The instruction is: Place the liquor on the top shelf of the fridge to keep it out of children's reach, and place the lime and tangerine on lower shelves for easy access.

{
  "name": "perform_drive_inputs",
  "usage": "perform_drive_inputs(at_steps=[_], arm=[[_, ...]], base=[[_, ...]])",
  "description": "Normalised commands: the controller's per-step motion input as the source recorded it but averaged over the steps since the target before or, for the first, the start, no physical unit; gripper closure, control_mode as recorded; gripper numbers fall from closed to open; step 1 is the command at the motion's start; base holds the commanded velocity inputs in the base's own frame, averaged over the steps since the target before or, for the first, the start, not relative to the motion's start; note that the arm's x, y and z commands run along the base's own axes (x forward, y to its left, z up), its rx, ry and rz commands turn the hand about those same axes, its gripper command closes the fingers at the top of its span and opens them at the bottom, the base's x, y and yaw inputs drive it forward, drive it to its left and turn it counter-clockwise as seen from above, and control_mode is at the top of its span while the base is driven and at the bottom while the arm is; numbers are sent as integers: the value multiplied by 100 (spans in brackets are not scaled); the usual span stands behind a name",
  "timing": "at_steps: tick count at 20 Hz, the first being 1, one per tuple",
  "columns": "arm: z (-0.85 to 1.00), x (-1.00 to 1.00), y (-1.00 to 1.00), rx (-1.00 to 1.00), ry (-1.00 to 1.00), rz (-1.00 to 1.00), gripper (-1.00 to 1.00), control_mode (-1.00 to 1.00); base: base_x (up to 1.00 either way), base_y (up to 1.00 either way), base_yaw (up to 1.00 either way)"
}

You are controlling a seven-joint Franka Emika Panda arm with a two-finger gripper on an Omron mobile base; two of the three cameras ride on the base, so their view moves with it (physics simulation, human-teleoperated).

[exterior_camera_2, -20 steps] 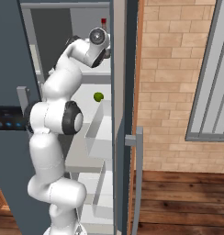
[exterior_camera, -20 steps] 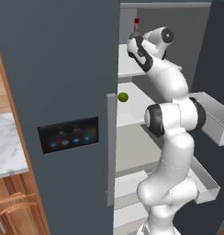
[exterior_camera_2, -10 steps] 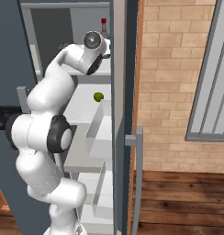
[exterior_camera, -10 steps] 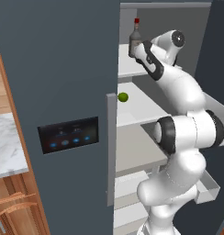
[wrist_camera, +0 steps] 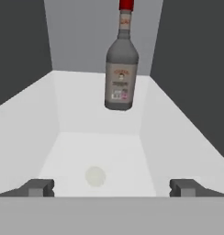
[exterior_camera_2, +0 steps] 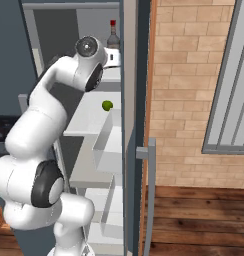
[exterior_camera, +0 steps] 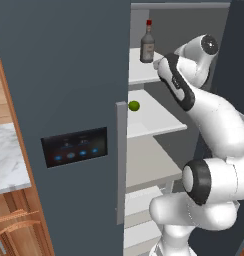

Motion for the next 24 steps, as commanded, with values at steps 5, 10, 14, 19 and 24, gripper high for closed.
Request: perform_drive_inputs(at_steps=[5, 10, 14, 19, 24], arm=[[0, -100, 20, 0, 5, -2, -100, -100], [0, -100, 16, 1, 9, -5, -100, -100], [0, -100, 2, 0, 10, -4, -100, -100], [0, -100, 2, 0, 7, 0, -100, -100], [0, -89, 3, 0, 3, 0, -100, -100]], base=[[0, 0, 0], [0, 0, 0], [0, 0, 0], [0, 0, 0], [0, 0, 0]])
